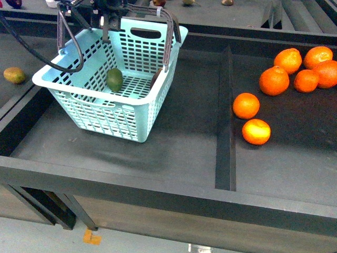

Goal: Pick mango and avocado into basket

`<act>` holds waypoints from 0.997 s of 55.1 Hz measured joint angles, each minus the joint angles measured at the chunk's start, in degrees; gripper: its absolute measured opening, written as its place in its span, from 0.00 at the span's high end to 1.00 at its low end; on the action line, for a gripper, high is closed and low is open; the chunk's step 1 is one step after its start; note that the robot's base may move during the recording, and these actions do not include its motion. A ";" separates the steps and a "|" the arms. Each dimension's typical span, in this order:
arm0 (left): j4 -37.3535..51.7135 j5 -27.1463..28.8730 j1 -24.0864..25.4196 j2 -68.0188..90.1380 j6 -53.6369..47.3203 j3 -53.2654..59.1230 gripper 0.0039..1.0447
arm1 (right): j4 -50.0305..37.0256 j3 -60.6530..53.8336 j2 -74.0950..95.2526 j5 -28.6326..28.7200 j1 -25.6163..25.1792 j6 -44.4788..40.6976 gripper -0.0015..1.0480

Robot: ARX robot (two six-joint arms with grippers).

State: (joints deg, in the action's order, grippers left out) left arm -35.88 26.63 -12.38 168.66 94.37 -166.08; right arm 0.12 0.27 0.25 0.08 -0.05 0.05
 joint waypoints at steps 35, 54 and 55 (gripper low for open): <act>38.56 9.33 -0.09 -63.60 -21.44 77.99 0.07 | 0.00 0.00 0.00 0.00 -0.02 -0.02 0.07; 42.25 15.89 5.18 -103.73 -41.72 122.14 0.07 | 0.00 0.00 0.00 0.00 0.00 0.00 0.07; 42.36 16.00 5.14 -104.45 -42.66 122.60 0.07 | 0.00 0.00 0.00 0.00 0.00 0.00 0.07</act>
State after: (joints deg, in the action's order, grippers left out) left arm 6.48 42.63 -7.25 64.20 51.70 -43.48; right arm 0.12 0.27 0.25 0.08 -0.05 0.05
